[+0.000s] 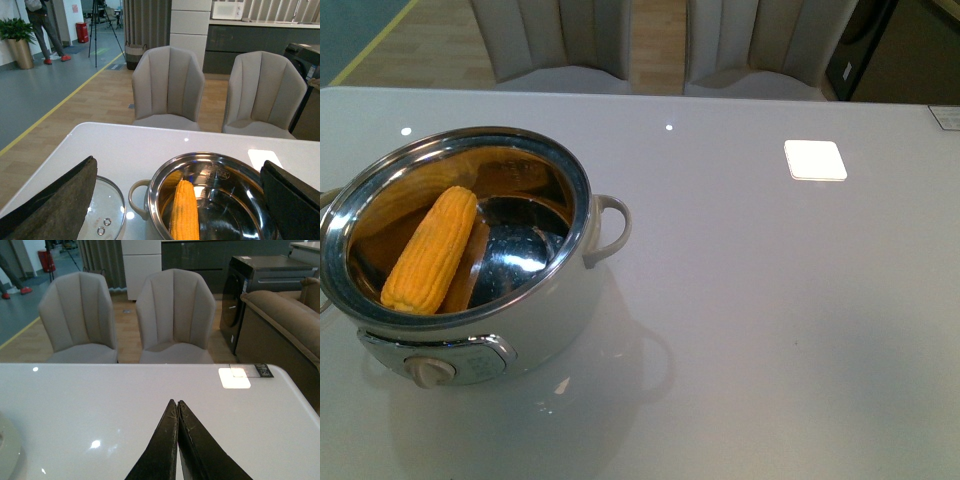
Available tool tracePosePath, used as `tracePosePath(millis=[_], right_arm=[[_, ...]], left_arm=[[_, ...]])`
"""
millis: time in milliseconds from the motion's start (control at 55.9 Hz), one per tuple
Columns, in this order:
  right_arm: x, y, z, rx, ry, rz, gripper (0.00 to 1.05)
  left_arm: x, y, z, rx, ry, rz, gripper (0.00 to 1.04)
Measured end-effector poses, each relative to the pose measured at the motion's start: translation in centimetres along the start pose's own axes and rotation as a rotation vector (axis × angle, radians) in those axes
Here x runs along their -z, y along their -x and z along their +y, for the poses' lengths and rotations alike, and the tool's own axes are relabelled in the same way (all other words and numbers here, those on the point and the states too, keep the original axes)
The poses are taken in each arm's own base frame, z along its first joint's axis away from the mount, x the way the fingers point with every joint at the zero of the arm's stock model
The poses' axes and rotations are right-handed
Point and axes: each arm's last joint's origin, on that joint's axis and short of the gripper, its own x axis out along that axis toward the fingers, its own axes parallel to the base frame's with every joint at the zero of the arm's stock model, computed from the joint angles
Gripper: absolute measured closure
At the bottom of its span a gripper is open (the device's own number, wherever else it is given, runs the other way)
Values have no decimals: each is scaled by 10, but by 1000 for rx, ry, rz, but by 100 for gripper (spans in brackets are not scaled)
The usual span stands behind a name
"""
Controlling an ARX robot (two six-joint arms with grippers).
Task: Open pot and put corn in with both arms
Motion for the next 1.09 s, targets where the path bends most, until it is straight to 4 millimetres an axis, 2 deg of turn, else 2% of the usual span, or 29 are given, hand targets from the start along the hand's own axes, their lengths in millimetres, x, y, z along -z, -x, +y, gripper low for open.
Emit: tracePosePath(millis=[412,967,1092], right_arm=[[12,13,0,0,0,-15,103],[11,23,0,0,0,-26,103],[16,32,0,2,0,1,103]], left_arm=[[0,0,0,0,0,0,7],[0,0,0,0,0,0,7],[0,0,0,-1,0,0,7]])
